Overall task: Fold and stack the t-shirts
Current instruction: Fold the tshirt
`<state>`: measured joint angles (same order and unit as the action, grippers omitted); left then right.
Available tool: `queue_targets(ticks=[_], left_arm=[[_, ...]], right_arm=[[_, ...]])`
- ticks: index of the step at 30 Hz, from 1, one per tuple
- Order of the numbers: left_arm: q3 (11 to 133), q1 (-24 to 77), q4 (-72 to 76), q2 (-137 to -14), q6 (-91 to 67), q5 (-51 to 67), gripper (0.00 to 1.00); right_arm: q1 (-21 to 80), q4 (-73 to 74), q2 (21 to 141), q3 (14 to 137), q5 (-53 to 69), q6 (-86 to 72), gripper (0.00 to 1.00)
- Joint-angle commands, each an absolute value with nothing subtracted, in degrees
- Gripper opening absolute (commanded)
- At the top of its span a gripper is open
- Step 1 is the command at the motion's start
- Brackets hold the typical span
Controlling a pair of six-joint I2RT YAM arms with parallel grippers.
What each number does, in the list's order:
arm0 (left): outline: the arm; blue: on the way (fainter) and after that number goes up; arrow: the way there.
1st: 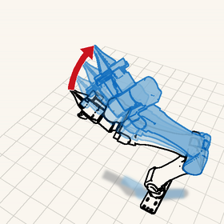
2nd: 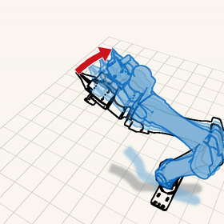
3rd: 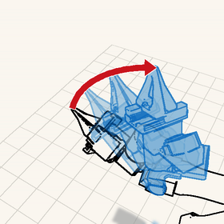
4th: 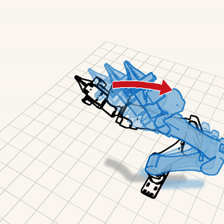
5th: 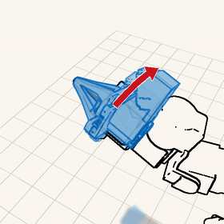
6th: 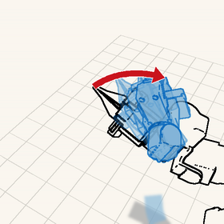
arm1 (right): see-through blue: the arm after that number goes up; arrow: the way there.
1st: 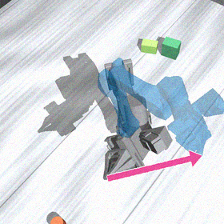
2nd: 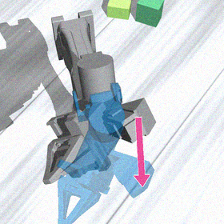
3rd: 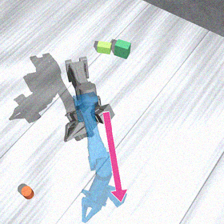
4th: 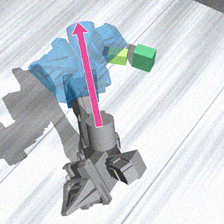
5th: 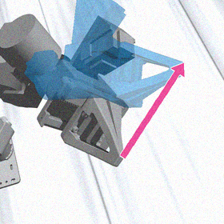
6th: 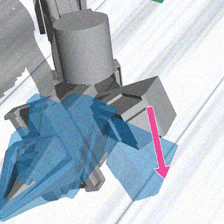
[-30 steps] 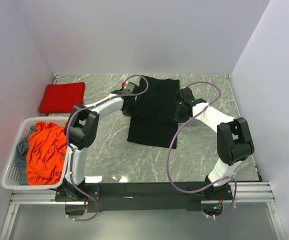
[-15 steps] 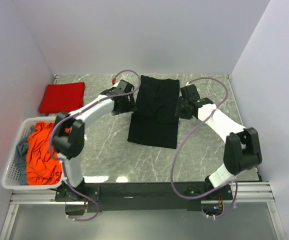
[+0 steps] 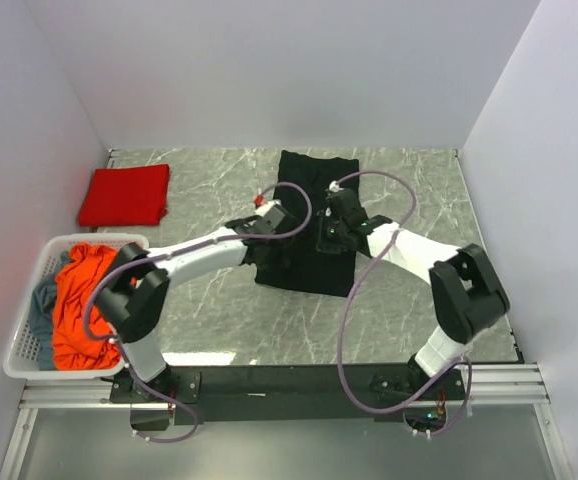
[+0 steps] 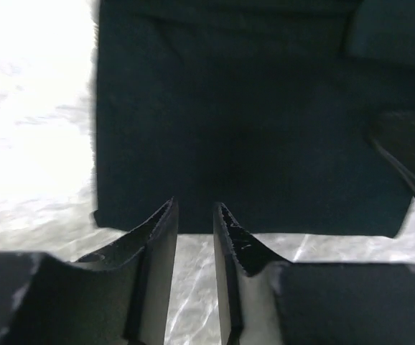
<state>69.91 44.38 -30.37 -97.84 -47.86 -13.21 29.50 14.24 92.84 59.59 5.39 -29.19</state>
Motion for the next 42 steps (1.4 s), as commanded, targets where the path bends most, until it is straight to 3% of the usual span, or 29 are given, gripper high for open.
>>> queue_targets(ticks=[1, 24, 36, 39, 42], left_arm=[[69.88, 46.05, -26.99, -100.36, -49.92, -14.23, 0.31], [56.34, 46.93, -25.05, -103.89, -52.21, -9.23, 0.24], [52.82, 49.57, -27.69, -98.26, -54.4, -7.29, 0.25], [52.65, 49.66, -27.86, -97.12, -55.02, -7.64, 0.25], [52.91, 49.66, -28.73, -96.15, -55.54, -8.7, 0.26]], right_arm=[[30.76, 7.39, 95.79, 60.11, 6.59, -30.23, 0.13], [28.57, 7.73, 113.11, 71.62, -3.58, -22.77, 0.11], [23.82, 15.81, 116.46, 93.16, -11.17, -14.59, 0.17], [23.29, 15.12, 112.16, 91.07, -6.96, -15.03, 0.18], [23.29, 12.49, 105.66, 80.91, -0.54, -16.69, 0.22]])
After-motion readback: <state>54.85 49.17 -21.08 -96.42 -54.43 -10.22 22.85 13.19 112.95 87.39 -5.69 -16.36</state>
